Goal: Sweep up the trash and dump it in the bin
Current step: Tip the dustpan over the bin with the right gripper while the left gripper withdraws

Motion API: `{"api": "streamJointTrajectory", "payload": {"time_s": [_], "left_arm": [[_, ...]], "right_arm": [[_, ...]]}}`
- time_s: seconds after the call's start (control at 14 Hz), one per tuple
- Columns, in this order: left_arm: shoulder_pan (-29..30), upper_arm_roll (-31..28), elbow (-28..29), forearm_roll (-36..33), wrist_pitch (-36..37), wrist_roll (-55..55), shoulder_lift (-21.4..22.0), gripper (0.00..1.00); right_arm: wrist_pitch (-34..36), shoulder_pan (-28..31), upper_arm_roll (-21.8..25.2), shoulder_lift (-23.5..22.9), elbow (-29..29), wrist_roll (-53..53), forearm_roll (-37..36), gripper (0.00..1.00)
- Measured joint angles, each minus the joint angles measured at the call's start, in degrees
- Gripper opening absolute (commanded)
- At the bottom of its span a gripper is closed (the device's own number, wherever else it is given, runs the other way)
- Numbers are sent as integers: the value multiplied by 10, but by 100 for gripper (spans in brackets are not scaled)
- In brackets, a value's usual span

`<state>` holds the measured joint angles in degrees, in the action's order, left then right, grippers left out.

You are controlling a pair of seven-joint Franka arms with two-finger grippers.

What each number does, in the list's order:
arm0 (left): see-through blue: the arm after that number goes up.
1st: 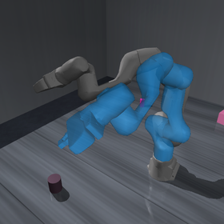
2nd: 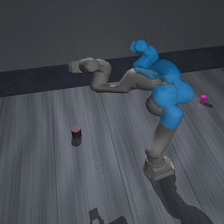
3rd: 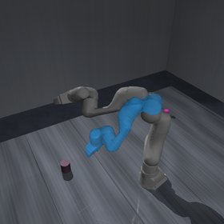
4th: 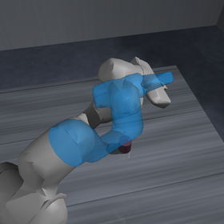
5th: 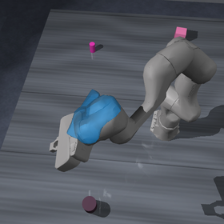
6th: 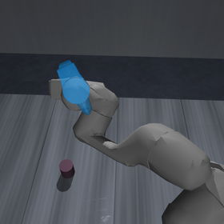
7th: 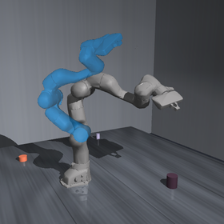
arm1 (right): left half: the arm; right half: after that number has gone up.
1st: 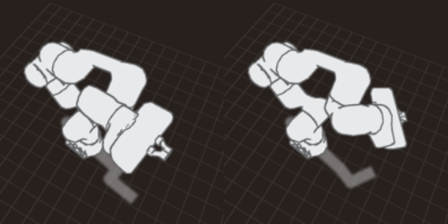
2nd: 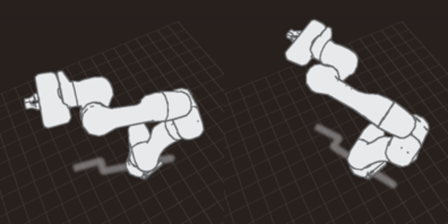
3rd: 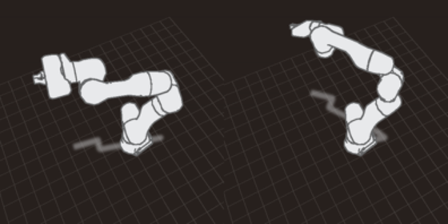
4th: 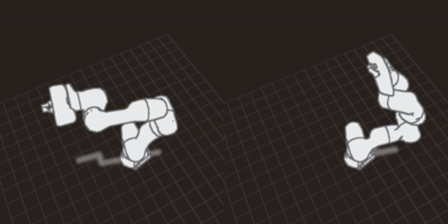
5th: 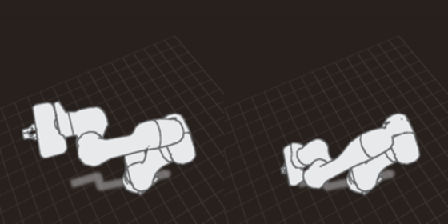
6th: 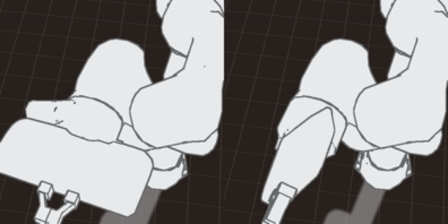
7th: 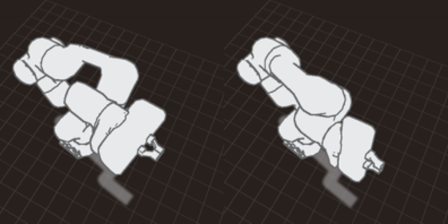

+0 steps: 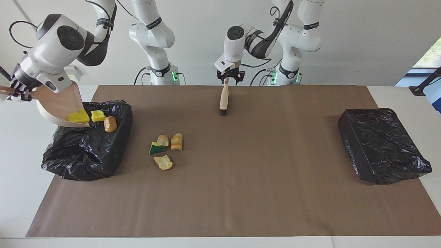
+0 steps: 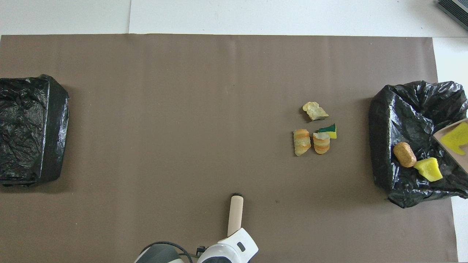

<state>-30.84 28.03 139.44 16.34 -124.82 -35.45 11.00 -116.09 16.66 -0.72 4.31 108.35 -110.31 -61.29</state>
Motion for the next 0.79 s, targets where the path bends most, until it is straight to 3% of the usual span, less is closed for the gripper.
{"api": "streamJointTrajectory", "payload": {"time_s": [0.22,0.43,0.79], "left_arm": [[107,-3,-110,-52,82,87,2,100],[204,-7,-223,-84,144,158,1,100],[285,-7,-420,-113,272,209,-46,100]], "right_arm": [[-4,3,5,28,24,-6,0,0],[-26,-7,3,23,53,35,-55,0],[-33,-19,1,17,74,63,-104,0]]}}
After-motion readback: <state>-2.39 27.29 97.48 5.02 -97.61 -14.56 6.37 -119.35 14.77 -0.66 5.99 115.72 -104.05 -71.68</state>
